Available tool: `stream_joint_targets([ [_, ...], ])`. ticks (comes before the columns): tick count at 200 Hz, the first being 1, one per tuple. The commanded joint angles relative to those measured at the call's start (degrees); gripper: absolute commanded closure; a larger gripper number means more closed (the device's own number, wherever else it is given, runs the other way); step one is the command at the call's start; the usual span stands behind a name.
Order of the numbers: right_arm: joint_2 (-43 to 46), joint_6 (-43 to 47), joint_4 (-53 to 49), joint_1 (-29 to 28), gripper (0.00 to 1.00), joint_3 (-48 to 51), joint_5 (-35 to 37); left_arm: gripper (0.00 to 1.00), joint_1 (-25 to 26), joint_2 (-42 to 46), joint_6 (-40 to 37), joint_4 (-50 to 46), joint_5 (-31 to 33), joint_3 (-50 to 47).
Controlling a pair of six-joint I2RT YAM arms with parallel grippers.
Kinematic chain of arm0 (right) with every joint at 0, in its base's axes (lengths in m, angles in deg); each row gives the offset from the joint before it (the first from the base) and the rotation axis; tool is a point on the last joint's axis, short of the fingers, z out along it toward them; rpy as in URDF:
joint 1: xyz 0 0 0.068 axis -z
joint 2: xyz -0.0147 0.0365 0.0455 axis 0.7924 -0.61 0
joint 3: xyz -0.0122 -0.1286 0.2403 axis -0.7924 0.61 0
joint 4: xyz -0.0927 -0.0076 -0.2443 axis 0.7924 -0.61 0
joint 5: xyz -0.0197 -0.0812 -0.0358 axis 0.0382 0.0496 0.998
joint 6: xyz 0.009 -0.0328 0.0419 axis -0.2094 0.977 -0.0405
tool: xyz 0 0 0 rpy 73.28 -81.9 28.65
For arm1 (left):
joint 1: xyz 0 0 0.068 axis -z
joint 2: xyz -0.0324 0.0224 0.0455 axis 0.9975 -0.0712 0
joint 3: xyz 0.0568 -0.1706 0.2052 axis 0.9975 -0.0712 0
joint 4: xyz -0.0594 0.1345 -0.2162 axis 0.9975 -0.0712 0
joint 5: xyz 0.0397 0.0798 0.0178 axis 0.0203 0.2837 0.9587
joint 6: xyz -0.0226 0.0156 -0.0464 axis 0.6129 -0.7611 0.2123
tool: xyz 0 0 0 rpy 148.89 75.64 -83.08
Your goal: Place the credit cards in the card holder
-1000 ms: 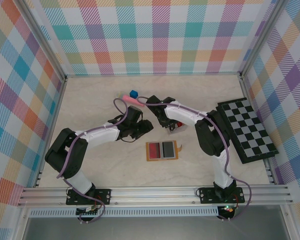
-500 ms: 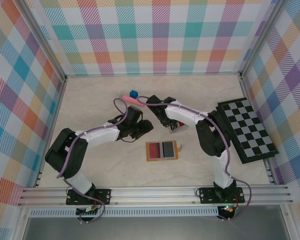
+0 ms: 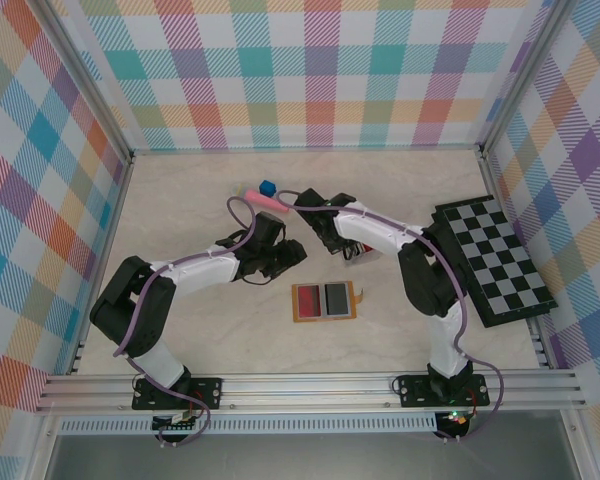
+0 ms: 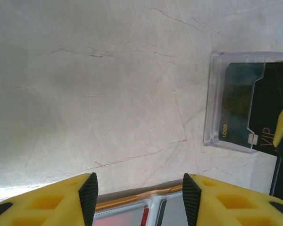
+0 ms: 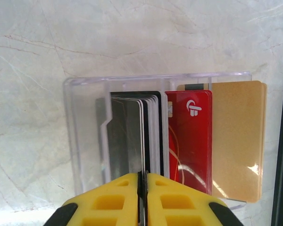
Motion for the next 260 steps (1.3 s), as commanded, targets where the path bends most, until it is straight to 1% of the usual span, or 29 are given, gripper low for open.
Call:
stream_joint_targets([
  [1, 2.5, -0.1, -0.9, 0.1, 0.90, 0.4, -1.2, 0.48, -0.5, 1.6, 0.1, -0.2, -0.1, -1.0],
  [44, 1.8, -0.3, 0.1, 0.3, 0.91, 1.0, -4.8, 0.48, -0.5, 1.7, 0.4, -0.3, -0.1, -1.0],
  [60, 1.1, -0.7, -0.2, 0.2, 0.92, 0.7, -5.2, 0.48, -0.4, 1.7, 0.3, -0.3, -0.2, -1.0],
  [72, 1.2, -0.7, 0.1, 0.5, 0.95, 0.6, -7.3, 0.48, -0.5, 1.7, 0.3, -0.5, -0.1, -0.9],
  [81, 1.5, -1.2, 0.1, 0.6, 0.95, 0.6, -8.3, 0.48, -0.5, 1.7, 0.4, -0.5, -0.1, -0.9],
  [108, 0.9, -1.8, -0.1, 1.8, 0.91, 0.3, -10.8, 0.48, -0.5, 1.5, 0.4, -0.4, -0.3, -0.6],
  [129, 0.2, -1.8, 0.1, 2.9, 0.86, -0.1, -14.4, 0.48, -0.5, 1.1, 0.5, -0.5, -0.6, -0.2],
  [165, -0.3, -2.1, 1.7, 4.8, 0.83, -0.1, -23.3, 0.48, -0.5, 0.8, 0.5, -0.7, -0.7, 0.0],
  [181, -0.7, -2.7, 2.1, 5.6, 0.82, -0.1, -25.4, 0.48, -0.5, 0.8, 0.5, -0.7, -0.8, 0.0],
  [194, -0.8, -3.0, 2.3, 6.2, 0.78, -0.1, -26.7, 0.48, -0.5, 0.8, 0.5, -0.9, -0.8, 0.1],
  [213, -0.7, -3.3, 2.9, 6.8, 0.77, -0.1, -29.2, 0.48, -0.5, 0.6, 0.4, -1.0, -0.8, 0.2],
  [228, -0.8, -3.5, 3.3, 7.4, 0.73, -0.3, -31.6, 0.48, -0.5, 0.3, 0.4, -1.1, -0.9, 0.3],
  [238, -1.0, -3.8, 3.4, 7.8, 0.73, -0.4, -33.1, 0.48, -0.5, 0.0, 0.4, -1.1, -0.9, 0.5],
  [260, -1.3, -5.0, 3.3, 8.8, 0.71, -0.4, -34.1, 0.48, -0.5, -0.1, 0.4, -1.1, -1.2, 0.5],
])
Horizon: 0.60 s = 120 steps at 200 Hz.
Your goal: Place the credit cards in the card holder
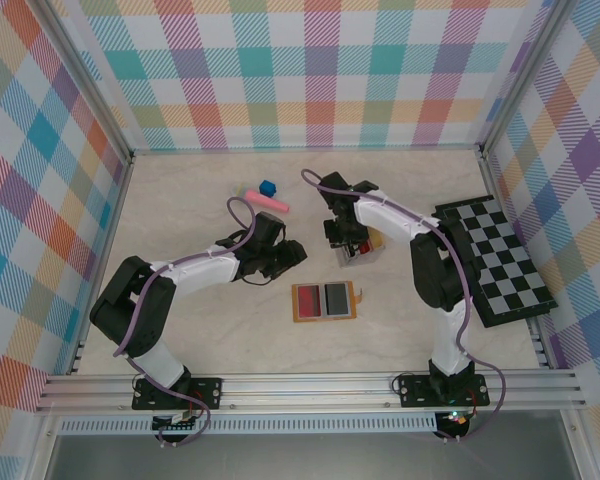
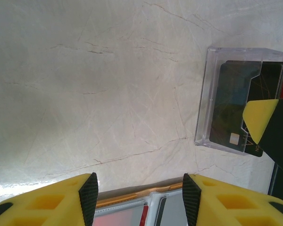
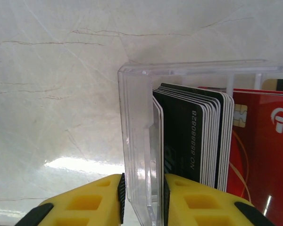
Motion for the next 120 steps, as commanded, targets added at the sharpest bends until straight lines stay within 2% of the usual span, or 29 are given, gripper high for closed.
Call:
stream_joint_targets([
  [1, -1.4, -2.1, 0.5, 0.8, 0.71, -0.4, -4.7, 0.48, -0.5, -0.1, 0.2, -0.9, -0.6, 0.5],
  [48, 1.1, -2.6, 1.1, 1.7, 0.75, -0.2, -8.6, 0.48, -0.5, -0.1, 0.1, -1.1, -0.6, 0.6],
  [120, 3.1, -3.3, 1.1, 2.4, 0.79, 0.2, -9.5, 0.48, -0.5, -0.2, 0.1, -1.1, -0.6, 0.5],
])
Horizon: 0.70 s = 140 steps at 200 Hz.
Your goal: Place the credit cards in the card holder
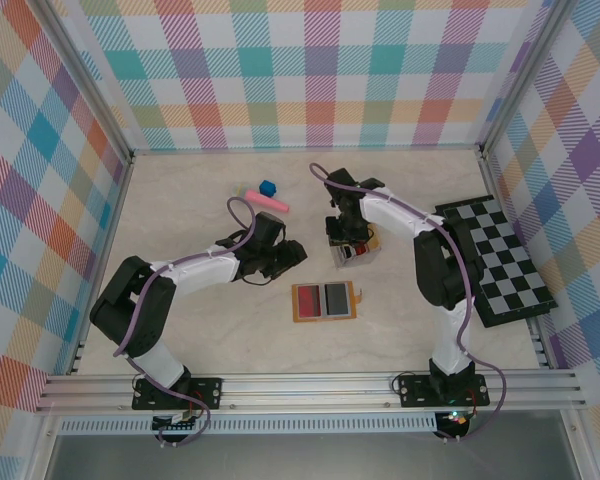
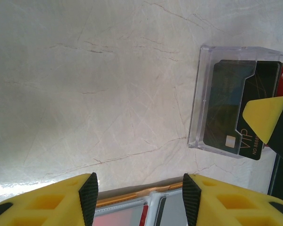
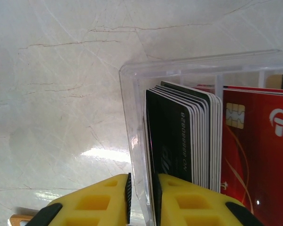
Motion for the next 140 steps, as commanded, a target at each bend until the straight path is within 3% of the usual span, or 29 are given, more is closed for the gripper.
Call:
stream_joint_targets([
  [1, 2.8, -1.1, 0.7, 0.3, 0.80, 0.3, -2.1, 0.48, -0.6, -0.2, 0.1, -1.0, -0.6, 0.5],
  [140, 4.1, -2.4, 1.4, 1.9, 0.84, 1.8, -5.3, 0.48, -0.5, -1.0, 0.1, -1.0, -1.3, 0.8],
])
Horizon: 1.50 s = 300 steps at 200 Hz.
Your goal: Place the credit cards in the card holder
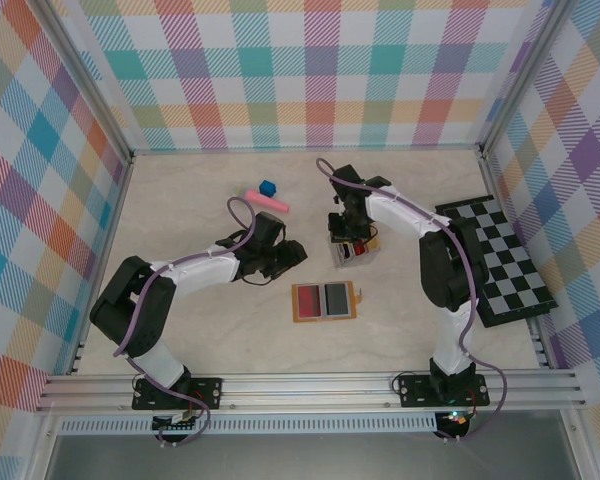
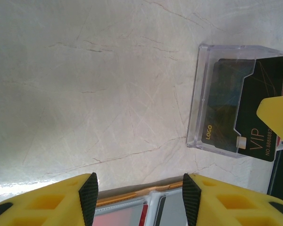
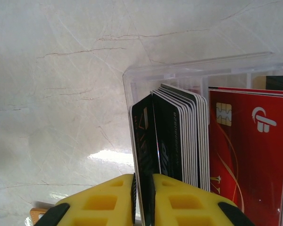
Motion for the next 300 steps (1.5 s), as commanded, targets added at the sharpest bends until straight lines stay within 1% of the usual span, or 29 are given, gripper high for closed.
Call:
stream_joint_targets([
  [1, 2.6, -1.1, 0.4, 0.5, 0.84, 1.0, -2.4, 0.48, -0.5, -1.0, 0.2, -1.1, -0.9, 0.8],
  [34, 2.7, -1.7, 0.5, 1.2, 0.83, 1.5, -4.1, 0.48, -0.5, -1.3, 0.1, -1.1, -1.1, 0.9],
  [53, 3.1, -2.3, 1.8, 2.1, 0.83, 2.5, -6.7, 0.48, -0.5, -1.3, 0.2, -1.1, -1.1, 0.9],
  [93, 3.3, -3.4, 3.3, 3.5, 0.89, 3.5, -9.5, 0.48, -0.5, -1.1, 0.2, -1.4, -1.2, 0.8],
  [152, 3.9, -3.5, 4.0, 4.4, 0.89, 4.1, -12.8, 0.48, -0.5, -1.6, 0.1, -1.3, -1.4, 1.3],
  [185, 4.4, -3.3, 3.4, 4.5, 0.91, 4.4, -10.3, 0.48, -0.5, -1.7, 0.2, -1.2, -1.4, 1.3],
  [234, 4.2, -2.3, 2.2, 4.5, 0.94, 3.9, -8.5, 0.48, -0.5, -1.8, 0.1, -1.0, -1.7, 1.5],
  [244, 4.6, -1.7, 2.7, 4.4, 0.96, 4.1, -8.8, 0.48, -0.5, -1.8, 0.2, -0.9, -1.6, 1.5],
  [265, 5.4, -1.5, 2.7, 4.4, 0.96, 4.2, -7.4, 0.48, -0.5, -1.8, 0.2, -0.9, -1.6, 1.5],
  [300, 10.7, -0.2, 4.3, 4.4, 0.96, 5.8, -8.6, 0.48, -0.5, 0.8, -0.6, -0.8, -0.5, 1.1],
])
